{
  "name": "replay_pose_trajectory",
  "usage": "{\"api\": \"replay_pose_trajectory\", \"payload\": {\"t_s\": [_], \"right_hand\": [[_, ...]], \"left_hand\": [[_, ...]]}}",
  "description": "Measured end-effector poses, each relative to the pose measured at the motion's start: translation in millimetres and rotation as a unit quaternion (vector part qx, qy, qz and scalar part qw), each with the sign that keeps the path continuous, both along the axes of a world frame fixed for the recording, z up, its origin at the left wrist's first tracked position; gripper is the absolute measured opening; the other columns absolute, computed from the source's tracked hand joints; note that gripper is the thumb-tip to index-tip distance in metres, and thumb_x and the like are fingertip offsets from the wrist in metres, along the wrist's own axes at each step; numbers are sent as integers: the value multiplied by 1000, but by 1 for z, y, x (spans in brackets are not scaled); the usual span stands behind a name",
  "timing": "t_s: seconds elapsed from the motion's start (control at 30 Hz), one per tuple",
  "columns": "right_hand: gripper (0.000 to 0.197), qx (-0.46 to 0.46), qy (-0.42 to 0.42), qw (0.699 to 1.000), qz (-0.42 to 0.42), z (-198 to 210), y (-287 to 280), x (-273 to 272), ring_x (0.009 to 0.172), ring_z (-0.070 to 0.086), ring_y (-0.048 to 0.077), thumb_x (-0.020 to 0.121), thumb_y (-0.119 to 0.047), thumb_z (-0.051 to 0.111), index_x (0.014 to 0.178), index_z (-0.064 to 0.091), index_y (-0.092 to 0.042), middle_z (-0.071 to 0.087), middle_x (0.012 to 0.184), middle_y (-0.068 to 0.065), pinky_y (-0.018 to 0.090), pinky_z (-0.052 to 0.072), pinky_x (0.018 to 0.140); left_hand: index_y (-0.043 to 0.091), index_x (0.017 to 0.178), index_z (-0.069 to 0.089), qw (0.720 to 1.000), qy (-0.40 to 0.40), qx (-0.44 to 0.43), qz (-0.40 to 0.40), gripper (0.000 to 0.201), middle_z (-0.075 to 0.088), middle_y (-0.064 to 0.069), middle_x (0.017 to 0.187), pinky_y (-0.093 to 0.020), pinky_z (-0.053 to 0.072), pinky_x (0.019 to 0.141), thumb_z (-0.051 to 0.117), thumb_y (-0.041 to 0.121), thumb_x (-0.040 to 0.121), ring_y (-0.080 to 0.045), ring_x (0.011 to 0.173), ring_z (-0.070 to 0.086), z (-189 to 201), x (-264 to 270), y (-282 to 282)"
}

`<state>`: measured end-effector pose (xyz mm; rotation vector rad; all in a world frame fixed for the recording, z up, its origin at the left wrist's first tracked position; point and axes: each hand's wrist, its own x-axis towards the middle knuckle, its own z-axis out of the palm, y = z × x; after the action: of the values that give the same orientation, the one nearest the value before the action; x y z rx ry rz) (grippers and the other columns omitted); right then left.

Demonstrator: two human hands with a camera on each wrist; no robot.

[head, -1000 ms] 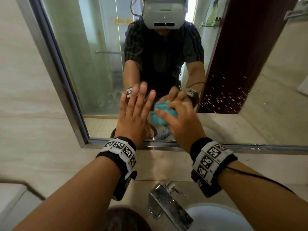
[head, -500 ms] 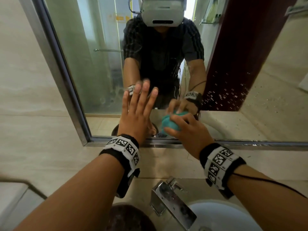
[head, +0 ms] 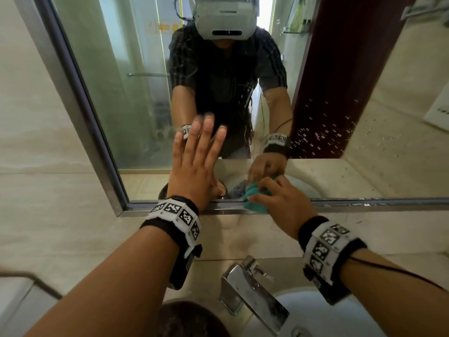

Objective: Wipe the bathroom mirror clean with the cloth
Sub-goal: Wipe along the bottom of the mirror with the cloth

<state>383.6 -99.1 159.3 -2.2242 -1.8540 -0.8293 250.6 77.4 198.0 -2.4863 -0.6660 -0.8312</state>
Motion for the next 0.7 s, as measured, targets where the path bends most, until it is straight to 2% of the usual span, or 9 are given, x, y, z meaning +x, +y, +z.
{"api": "replay_pose_trajectory", "payload": {"t_s": [0.07,0.13,0.2,0.27,0.37,0.4,0.5,0.6,0.7], "right_hand": [[49,50,-17,999,-10,34,-3,4,83,59,33,53,-17,88,99,71,-19,62,103,12,38,55,58],[40,167,-8,986,-21,73,1,8,88,56,38,67,-18,74,107,69,-18,60,107,15,40,53,64],[37,250,30,967,-27,81,6,8,90,53,40,75,-17,65,113,66,-18,56,110,17,39,50,71],[45,197,14,980,-14,50,2,12,91,54,39,71,-18,74,115,65,-20,51,113,15,41,54,72],[62,-19,-29,999,21,0,-20,28,79,55,30,49,-20,90,107,67,-25,44,108,9,36,56,55],[63,-40,-24,999,18,1,-26,31,76,54,28,45,-20,92,103,69,-25,47,104,8,35,55,53],[46,75,-10,997,12,45,-25,28,79,55,32,58,-18,86,101,71,-19,58,99,14,36,53,57],[34,259,30,965,13,99,-15,24,96,46,30,81,-16,60,114,67,-14,56,110,18,29,45,75],[38,307,57,950,-1,92,-6,24,98,46,32,83,-12,57,121,63,-15,53,115,17,28,40,83]], "left_hand": [[17,148,-15,1000,-7,3,-7,139,-36,-7,148,-48,-8,115,73,67,53,-26,139,-27,-1,0,1],[17,149,-14,1000,-12,4,-7,139,-35,-6,149,-48,-8,115,75,65,52,-25,139,-27,-2,1,1],[16,148,-16,1000,-15,2,2,138,-33,-7,150,-49,-7,115,75,62,55,-26,139,-27,-2,1,-5],[14,149,-12,1000,-20,4,8,133,-20,-9,155,-51,-1,116,74,61,59,-28,141,-22,-1,0,-11],[12,150,2,1000,-25,0,-2,127,-4,-13,155,-53,4,114,71,64,57,-32,144,-4,4,-5,-20],[12,150,0,1000,-13,10,-2,128,-3,-13,155,-54,4,114,70,66,57,-32,144,-2,6,-6,-23],[13,149,-9,999,20,38,-22,128,-4,-13,156,-54,5,115,67,69,63,-32,144,-1,9,4,-36],[12,150,-6,999,13,24,-24,124,-11,-13,156,-54,2,115,62,71,65,-31,144,-8,10,22,-48],[13,149,-12,1000,4,17,-3,113,-27,-12,153,-51,-4,115,46,71,70,-28,141,-23,3,31,-45]]}}
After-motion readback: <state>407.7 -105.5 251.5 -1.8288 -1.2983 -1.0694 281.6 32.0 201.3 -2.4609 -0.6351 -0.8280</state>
